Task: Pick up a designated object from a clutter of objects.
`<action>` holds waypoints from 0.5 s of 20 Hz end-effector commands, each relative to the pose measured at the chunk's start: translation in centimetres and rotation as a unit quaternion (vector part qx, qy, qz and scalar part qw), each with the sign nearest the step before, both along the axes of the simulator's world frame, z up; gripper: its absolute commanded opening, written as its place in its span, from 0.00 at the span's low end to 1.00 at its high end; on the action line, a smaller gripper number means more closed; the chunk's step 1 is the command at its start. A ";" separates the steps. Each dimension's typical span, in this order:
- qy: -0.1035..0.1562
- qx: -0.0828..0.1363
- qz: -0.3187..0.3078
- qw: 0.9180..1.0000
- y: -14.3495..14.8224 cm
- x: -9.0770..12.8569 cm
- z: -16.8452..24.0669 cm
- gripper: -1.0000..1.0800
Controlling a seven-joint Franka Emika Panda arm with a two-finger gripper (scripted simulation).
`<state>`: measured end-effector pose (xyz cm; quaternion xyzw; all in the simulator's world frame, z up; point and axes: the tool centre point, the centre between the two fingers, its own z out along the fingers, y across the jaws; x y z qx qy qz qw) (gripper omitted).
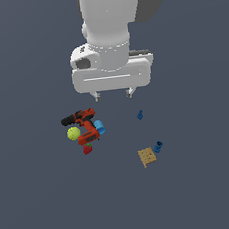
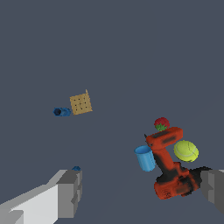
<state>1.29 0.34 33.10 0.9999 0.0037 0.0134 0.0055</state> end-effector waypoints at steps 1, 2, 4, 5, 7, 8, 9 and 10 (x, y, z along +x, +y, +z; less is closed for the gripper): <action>0.000 0.000 0.000 1.000 0.0 0.0 0.0 0.96; 0.000 0.000 0.001 1.000 0.0 0.0 0.0 0.96; 0.002 -0.001 0.007 1.000 0.4 0.0 -0.1 0.96; 0.004 -0.001 0.012 1.000 0.6 -0.1 -0.2 0.96; 0.009 -0.003 0.025 1.000 1.3 -0.2 -0.4 0.96; 0.011 -0.004 0.031 0.999 1.6 -0.2 -0.4 0.96; 0.013 -0.004 0.035 0.999 1.8 -0.3 -0.5 0.96; 0.013 -0.005 0.037 0.999 1.9 -0.3 -0.5 0.96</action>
